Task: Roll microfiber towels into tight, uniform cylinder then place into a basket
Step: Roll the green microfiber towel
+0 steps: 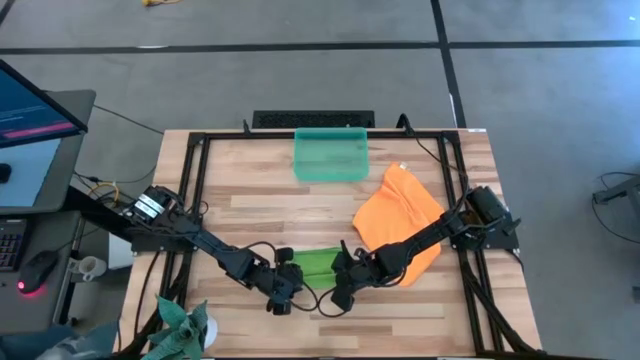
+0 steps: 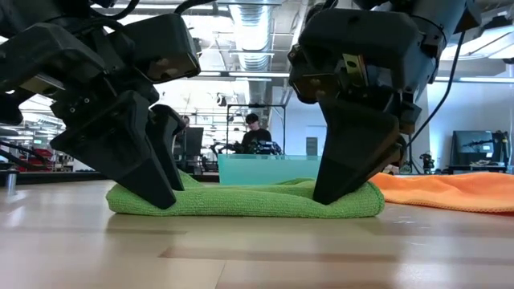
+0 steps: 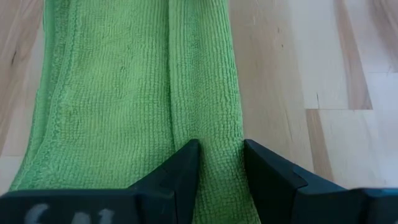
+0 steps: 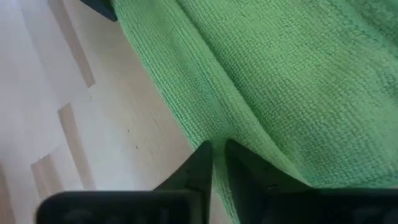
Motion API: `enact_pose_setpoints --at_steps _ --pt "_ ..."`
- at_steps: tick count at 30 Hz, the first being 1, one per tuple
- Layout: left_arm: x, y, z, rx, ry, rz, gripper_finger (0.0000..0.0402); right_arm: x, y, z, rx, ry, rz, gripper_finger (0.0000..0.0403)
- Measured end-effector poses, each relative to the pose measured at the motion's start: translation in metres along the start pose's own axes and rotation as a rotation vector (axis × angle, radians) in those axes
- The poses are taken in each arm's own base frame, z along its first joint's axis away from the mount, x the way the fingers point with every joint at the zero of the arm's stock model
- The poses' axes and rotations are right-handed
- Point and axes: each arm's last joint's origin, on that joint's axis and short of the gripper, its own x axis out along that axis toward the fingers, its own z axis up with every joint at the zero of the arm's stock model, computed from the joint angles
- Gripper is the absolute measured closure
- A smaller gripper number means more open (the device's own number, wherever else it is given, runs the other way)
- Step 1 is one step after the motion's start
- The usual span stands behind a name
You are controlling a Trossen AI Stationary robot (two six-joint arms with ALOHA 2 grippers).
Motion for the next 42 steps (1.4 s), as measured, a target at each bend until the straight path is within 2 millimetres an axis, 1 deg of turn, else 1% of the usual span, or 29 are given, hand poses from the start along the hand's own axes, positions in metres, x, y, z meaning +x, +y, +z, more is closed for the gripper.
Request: enact_pose_setpoints --at_steps 5,9,12,16,19,20,22,25,28,31,35,39,42 --pt "0.0 0.0 -0.001 -0.012 0.005 -0.001 0.0281 -0.002 0.001 0.001 -0.021 0.014 0.032 0.0281" --pt "0.0 0.0 -0.001 -0.034 0.011 -0.004 0.0281 -0.014 0.0 0.007 -0.034 0.069 0.099 0.0259" --pt "0.0 0.0 -0.002 -0.051 0.017 -0.003 0.0281 -0.034 0.004 0.012 -0.097 0.035 0.138 0.0252" --pt "0.0 0.001 -0.002 -0.068 0.02 -0.003 0.0281 -0.07 0.009 0.016 -0.201 -0.07 0.133 0.025" --pt "0.0 0.001 -0.002 -0.071 0.022 -0.002 0.0281 -0.093 0.017 0.01 -0.323 -0.173 0.099 0.0252" --pt "0.0 0.001 -0.002 -0.071 0.022 -0.001 0.0281 -0.098 0.021 0.005 -0.375 -0.205 0.085 0.0253" --pt "0.0 0.001 -0.003 -0.062 0.028 0.001 0.0281 -0.104 0.03 -0.006 -0.467 -0.266 0.048 0.0256" --pt "0.0 0.001 -0.003 -0.043 0.034 0.004 0.0281 -0.099 0.041 -0.023 -0.568 -0.319 -0.015 0.0259" --pt "0.0 0.001 -0.004 -0.017 0.036 0.003 0.0281 -0.083 0.047 -0.039 -0.657 -0.311 -0.057 0.0259" --pt "0.0 0.001 -0.004 -0.005 0.037 0.003 0.0281 -0.065 0.048 -0.048 -0.754 -0.274 -0.09 0.0257" --pt "0.0 0.001 -0.004 0.009 0.043 0.004 0.0281 -0.045 0.046 -0.05 -0.845 -0.254 -0.128 0.0249" --pt "0.0 0.002 -0.005 0.013 0.051 0.008 0.0281 -0.032 0.044 -0.047 -0.937 -0.245 -0.153 0.023" --pt "0.0 0.002 -0.006 0.015 0.058 0.012 0.0281 -0.023 0.039 -0.046 -0.996 -0.215 -0.187 0.021"
